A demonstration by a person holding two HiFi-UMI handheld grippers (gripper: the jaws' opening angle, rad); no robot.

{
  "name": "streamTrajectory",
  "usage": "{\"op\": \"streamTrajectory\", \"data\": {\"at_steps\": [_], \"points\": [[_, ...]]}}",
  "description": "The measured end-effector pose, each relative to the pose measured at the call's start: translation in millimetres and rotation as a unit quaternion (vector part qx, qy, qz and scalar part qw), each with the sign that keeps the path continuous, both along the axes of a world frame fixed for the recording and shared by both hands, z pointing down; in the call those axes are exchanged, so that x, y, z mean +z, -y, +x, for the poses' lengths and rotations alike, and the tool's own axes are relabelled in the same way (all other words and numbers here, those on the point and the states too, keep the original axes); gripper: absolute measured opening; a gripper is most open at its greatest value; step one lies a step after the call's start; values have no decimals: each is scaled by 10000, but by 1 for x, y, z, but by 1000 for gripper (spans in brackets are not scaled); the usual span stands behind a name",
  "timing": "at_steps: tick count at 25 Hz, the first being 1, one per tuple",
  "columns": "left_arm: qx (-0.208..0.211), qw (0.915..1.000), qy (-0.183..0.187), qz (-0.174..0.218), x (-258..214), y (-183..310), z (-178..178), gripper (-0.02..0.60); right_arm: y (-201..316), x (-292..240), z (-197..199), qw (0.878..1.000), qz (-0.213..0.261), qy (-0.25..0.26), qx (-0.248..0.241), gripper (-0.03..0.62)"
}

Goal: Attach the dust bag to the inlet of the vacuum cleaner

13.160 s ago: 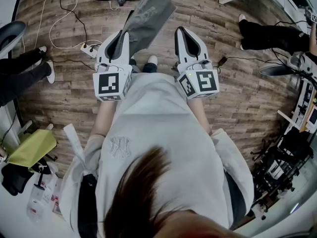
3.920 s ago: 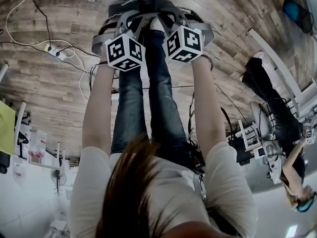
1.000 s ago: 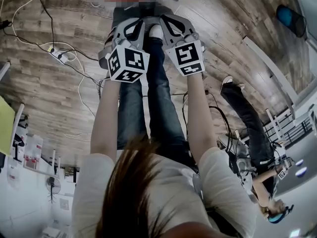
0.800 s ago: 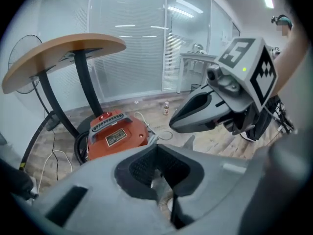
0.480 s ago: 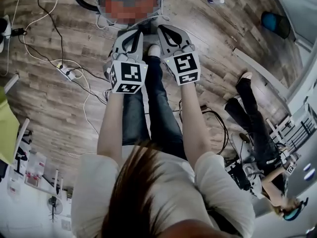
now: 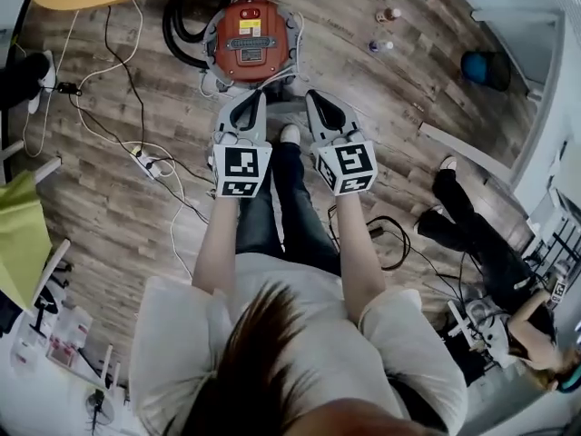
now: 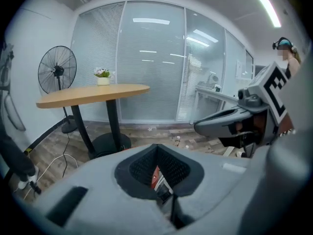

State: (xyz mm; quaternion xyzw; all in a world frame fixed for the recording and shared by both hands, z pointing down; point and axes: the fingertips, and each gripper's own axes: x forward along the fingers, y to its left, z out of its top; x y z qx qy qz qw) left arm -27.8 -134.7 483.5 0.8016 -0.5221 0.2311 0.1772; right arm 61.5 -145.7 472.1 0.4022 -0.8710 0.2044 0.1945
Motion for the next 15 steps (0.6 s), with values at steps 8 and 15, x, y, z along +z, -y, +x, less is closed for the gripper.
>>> {"op": "streamTrajectory", "data": {"at_steps": [8,15], "points": [[77,9987,109,501,-85,-1,-5,17,-13,-87,4,9987,414,279,133,3],[19,9967,-53,805,-154,-2,-6,17,-14,-162,1,9948,765,629,220,3]]}}
